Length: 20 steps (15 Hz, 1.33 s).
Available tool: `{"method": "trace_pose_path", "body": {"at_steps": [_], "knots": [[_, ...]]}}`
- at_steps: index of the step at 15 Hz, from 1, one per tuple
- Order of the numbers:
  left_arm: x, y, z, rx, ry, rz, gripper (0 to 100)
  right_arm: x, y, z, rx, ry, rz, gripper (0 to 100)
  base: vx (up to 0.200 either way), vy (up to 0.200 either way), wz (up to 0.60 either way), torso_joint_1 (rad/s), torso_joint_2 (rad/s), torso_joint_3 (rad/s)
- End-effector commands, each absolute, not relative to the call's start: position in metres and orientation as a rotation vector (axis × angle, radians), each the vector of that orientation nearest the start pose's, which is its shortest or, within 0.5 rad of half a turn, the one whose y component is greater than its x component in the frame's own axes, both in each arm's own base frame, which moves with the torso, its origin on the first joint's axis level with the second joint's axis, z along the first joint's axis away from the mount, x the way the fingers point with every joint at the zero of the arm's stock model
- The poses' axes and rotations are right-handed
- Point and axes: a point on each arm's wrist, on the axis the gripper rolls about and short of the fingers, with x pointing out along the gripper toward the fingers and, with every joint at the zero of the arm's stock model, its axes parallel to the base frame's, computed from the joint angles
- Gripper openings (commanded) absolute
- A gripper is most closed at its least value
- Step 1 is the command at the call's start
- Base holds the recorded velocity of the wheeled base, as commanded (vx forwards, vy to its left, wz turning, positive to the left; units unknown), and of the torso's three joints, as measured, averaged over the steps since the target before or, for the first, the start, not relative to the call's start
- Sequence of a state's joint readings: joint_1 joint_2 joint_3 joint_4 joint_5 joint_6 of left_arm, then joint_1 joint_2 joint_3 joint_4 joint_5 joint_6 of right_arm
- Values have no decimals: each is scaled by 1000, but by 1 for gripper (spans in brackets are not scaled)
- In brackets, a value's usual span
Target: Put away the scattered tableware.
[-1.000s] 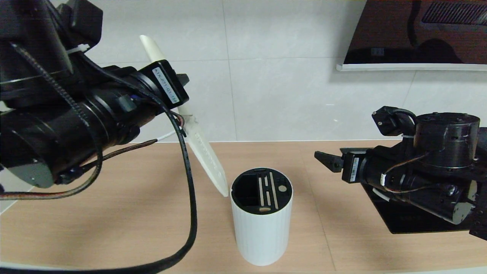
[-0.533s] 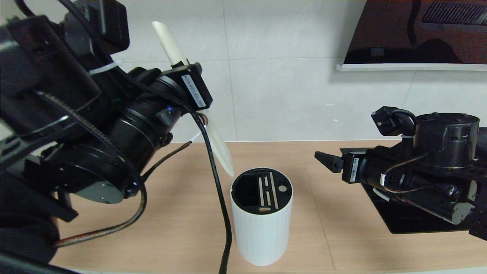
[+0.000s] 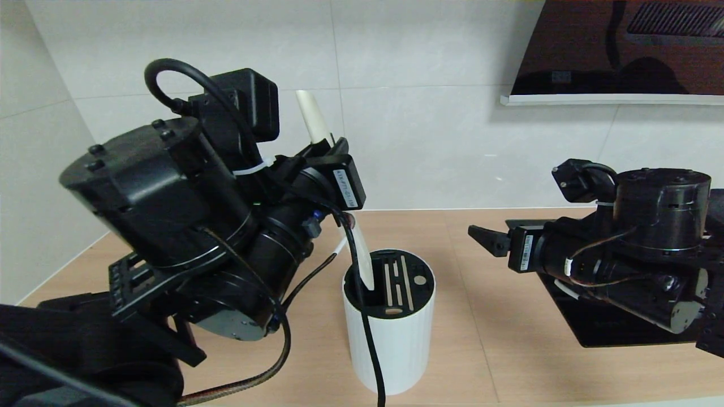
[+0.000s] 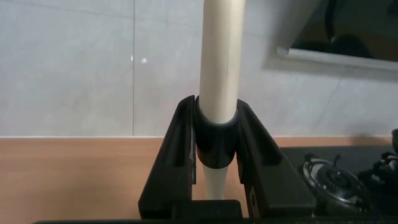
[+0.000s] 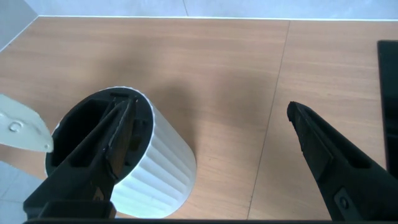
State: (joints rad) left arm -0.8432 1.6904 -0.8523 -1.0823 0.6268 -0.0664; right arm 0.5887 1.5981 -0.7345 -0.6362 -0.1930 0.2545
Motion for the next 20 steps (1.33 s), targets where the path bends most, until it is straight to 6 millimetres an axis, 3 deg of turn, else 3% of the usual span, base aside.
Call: {"method": "trace_pose_path", "body": {"at_steps": [1, 12, 20], "knots": [[216, -223, 234, -216, -156, -223, 0, 234, 151, 192, 162, 263, 364, 100, 0, 0, 0, 0, 0, 0], [228, -236, 209, -188, -117, -222, 0, 234, 151, 191, 161, 265, 364, 100, 0, 0, 0, 0, 0, 0], [242, -251, 176, -177, -90, -179, 0, 235, 152, 191, 160, 268, 363, 100, 0, 0, 0, 0, 0, 0]]}}
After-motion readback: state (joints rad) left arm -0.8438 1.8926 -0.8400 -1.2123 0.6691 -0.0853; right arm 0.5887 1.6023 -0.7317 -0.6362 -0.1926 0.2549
